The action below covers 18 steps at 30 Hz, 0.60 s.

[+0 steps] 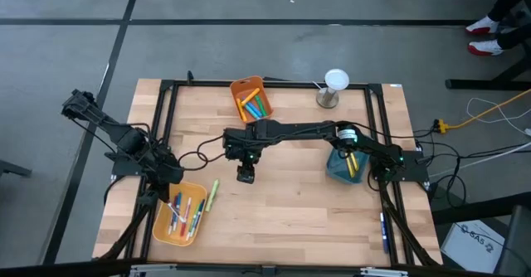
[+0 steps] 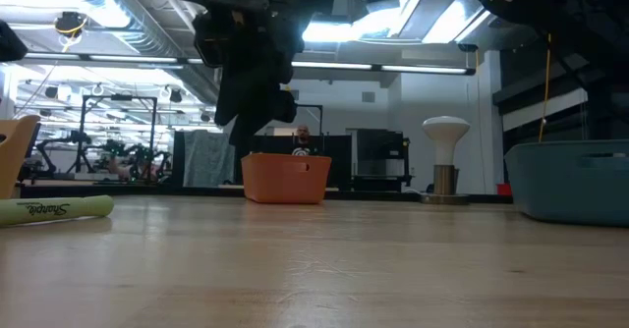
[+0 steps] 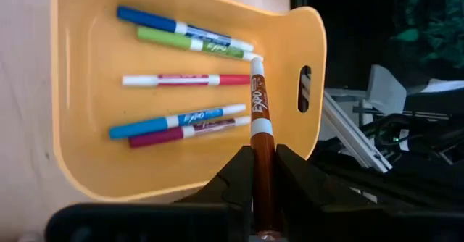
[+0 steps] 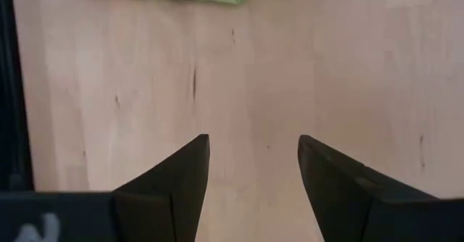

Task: Pick & Place Markers
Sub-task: Put the brown marker pen into the yellow bin, then put the light green highlighter pen into the orange bin

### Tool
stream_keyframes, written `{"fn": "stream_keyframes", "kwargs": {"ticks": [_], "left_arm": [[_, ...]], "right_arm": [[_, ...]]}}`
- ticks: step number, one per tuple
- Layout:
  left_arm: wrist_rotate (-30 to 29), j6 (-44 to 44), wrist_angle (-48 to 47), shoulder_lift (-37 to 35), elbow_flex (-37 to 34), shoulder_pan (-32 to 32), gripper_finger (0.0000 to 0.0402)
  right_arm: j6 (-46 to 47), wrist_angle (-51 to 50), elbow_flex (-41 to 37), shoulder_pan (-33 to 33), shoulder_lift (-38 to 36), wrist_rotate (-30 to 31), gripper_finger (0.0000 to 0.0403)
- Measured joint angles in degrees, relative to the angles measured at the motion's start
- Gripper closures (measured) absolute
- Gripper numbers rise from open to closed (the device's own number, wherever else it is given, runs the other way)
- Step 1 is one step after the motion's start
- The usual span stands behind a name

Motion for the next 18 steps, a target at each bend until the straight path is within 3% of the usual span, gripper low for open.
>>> {"fn": "stream_keyframes", "kwargs": {"ticks": [18], "left_arm": [[-4.44,-0.91,-0.01,0.00,-0.02,0.02,0.0306]], "right_arm": [[-2.49,1.20,-0.02,0.48,0.00,1.69,0.0194]]}}
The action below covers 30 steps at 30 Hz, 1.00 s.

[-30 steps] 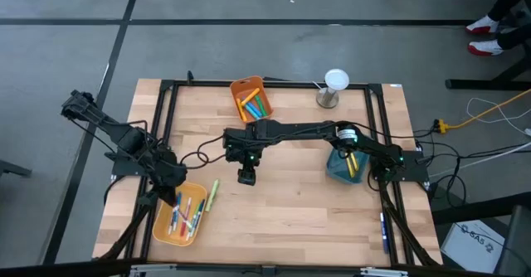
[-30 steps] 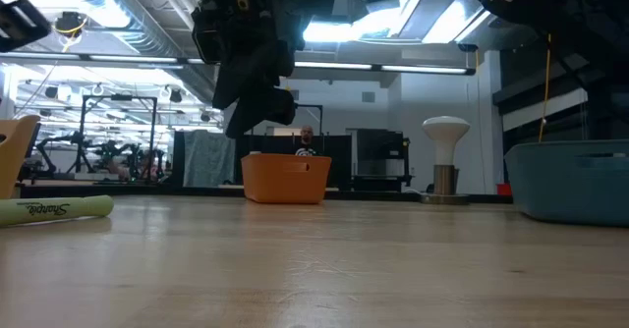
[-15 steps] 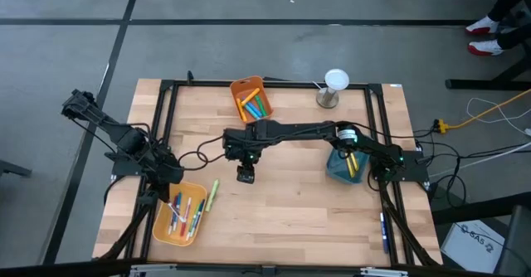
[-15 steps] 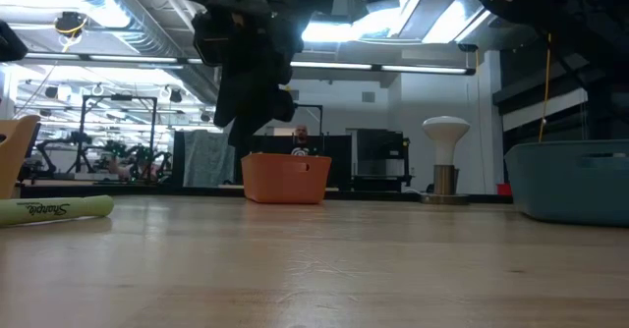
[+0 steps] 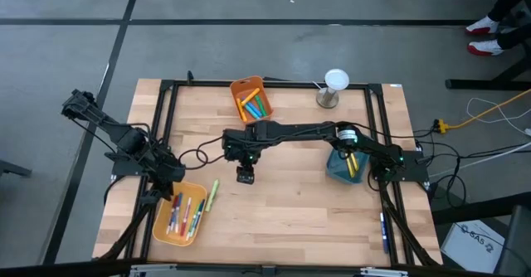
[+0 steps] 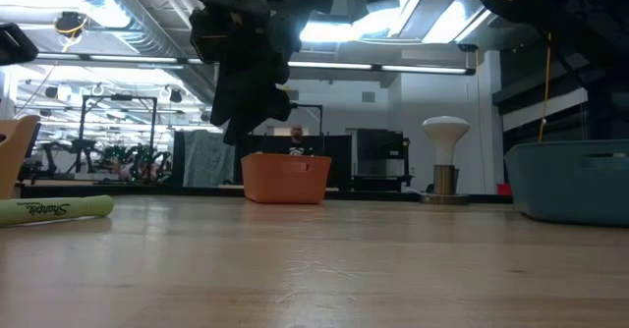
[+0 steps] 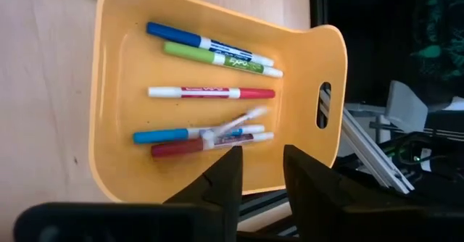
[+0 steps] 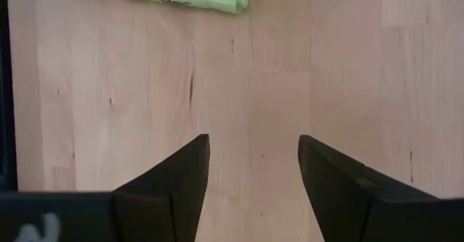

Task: Pick & Place Markers
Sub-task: Put the light green highlighter pen into the orange bin

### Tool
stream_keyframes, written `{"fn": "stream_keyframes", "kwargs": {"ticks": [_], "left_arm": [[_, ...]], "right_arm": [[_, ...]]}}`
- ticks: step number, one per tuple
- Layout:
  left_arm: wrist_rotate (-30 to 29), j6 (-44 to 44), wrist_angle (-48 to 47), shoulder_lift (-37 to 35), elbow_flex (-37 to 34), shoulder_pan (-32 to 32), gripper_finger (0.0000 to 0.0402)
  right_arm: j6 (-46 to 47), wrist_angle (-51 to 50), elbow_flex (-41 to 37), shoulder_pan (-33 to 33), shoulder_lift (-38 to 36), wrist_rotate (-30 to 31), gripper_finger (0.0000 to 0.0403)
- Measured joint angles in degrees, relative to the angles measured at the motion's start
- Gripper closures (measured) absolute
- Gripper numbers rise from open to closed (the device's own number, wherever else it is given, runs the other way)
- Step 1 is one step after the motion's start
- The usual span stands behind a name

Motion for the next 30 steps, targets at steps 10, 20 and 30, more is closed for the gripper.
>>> {"fn": "stream_keyframes", "kwargs": {"ticks": [10,20,30], "left_arm": [[-3.25,-0.40,0.80,0.00,0.00,0.00,0.0286],[-9.02,-0.33,3.39,0.00,-0.02,0.00,0.0286],[-23.11,12.96,4.85,-4.68,-0.08,-3.55,0.0292]], "right_arm": [[0.01,1.07,0.00,0.06,0.00,0.00,0.0194],[2.01,2.15,-0.02,0.06,0.00,-0.01,0.0194],[-4.84,12.84,-0.04,1.53,0.00,-0.03,0.0194]]}}
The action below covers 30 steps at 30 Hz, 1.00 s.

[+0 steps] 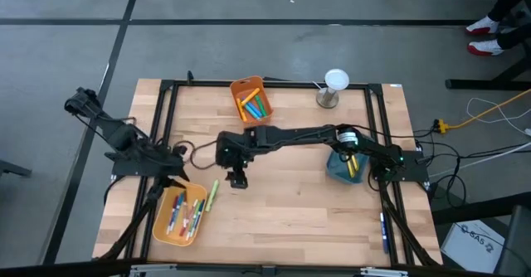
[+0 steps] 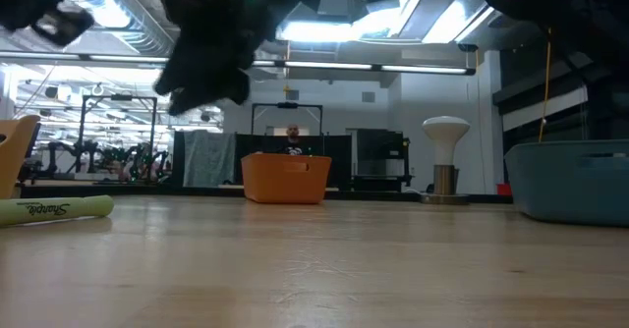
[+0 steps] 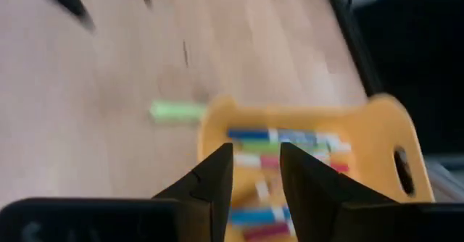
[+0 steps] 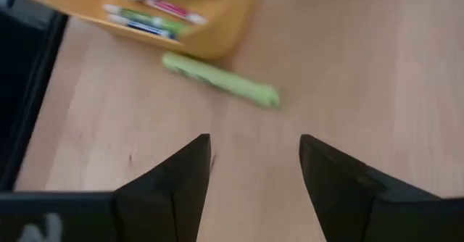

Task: Pick & Place Markers
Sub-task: Put the light green highlighter pen into the orange bin

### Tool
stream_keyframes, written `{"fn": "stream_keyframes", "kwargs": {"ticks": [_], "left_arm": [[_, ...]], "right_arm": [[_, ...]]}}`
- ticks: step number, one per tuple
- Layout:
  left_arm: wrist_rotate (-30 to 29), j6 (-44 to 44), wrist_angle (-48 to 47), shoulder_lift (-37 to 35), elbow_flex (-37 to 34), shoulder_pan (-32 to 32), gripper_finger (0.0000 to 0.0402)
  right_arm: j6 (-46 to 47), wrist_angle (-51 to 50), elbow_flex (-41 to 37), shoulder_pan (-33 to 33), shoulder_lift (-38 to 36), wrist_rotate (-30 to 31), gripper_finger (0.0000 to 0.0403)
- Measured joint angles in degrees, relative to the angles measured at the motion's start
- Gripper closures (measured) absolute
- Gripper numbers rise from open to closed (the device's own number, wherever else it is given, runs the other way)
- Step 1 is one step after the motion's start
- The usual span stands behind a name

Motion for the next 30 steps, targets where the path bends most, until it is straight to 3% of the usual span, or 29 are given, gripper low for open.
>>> {"fn": "stream_keyframes", "kwargs": {"ticks": [4,11,17,22,28,30], "left_arm": [[-5.29,5.26,8.37,-6.92,-2.05,-2.93,0.0291],[-5.13,9.59,23.46,-19.54,-13.04,-5.02,0.0289],[-4.86,9.70,28.39,-29.53,-21.65,-5.02,0.0292],[-8.02,11.96,29.85,-37.77,-26.34,-4.49,0.0288],[-9.78,15.21,29.64,-37.66,-26.70,-0.39,0.0291],[-7.81,17.09,31.06,-37.66,-26.69,1.88,0.0293]], "right_arm": [[-10.73,5.16,-1.45,1.94,-0.02,-0.03,0.0194],[-23.41,16.29,-6.91,4.54,0.00,-0.15,0.0194],[-23.69,20.65,-9.75,4.31,0.07,0.00,0.0194],[-23.52,21.97,-9.70,4.10,0.02,0.07,0.0194],[-22.97,23.71,-9.62,4.12,0.36,0.00,0.0194],[-22.01,23.73,-9.62,4.11,0.62,0.00,0.0194]]}}
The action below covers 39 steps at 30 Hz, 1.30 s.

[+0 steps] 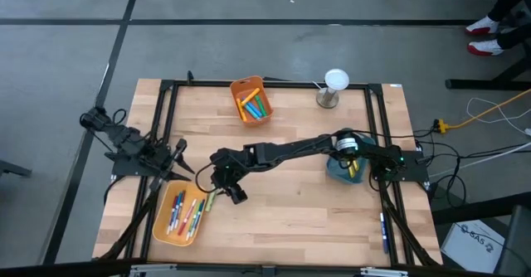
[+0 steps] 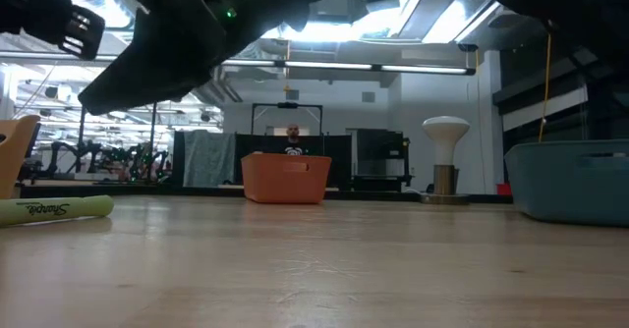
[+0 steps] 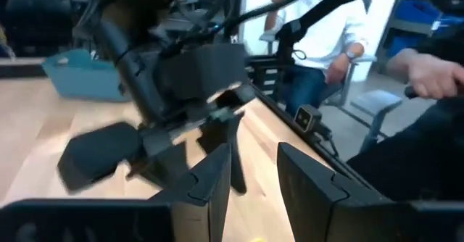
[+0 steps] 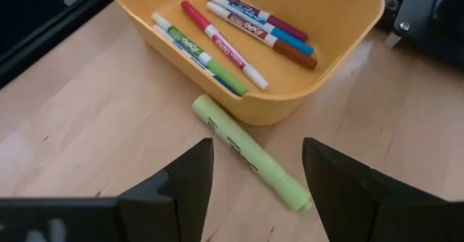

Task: Pick & Place Markers
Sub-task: Put the light green highlighter pen into the orange bin

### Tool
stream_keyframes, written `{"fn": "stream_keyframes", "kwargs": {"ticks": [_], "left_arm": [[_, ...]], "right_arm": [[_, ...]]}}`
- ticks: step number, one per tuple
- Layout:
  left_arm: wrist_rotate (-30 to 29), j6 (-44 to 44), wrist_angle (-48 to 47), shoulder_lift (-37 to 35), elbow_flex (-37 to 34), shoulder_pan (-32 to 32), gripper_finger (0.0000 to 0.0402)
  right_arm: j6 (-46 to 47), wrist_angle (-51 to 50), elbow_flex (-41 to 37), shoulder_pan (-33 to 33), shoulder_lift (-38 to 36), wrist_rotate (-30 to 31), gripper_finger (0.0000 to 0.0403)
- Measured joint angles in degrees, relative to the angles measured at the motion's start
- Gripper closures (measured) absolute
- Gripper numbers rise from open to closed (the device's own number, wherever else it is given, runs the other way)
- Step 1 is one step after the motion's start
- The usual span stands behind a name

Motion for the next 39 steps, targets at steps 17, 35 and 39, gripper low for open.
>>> {"fn": "stream_keyframes", "kwargs": {"ticks": [17,35,39], "left_arm": [[21.15,6.73,6.39,-0.02,-3.61,25.84,0.0293],[39.39,6.90,12.70,0.00,-8.03,56.47,0.0293],[41.96,6.93,12.70,0.00,-8.03,61.20,0.0290]], "right_arm": [[2.62,1.63,0.00,-0.25,0.96,-0.03,0.0194],[2.38,1.65,0.02,-0.25,1.85,-0.04,0.0194],[1.95,1.47,0.02,-0.25,2.75,-0.02,0.0194]]}}
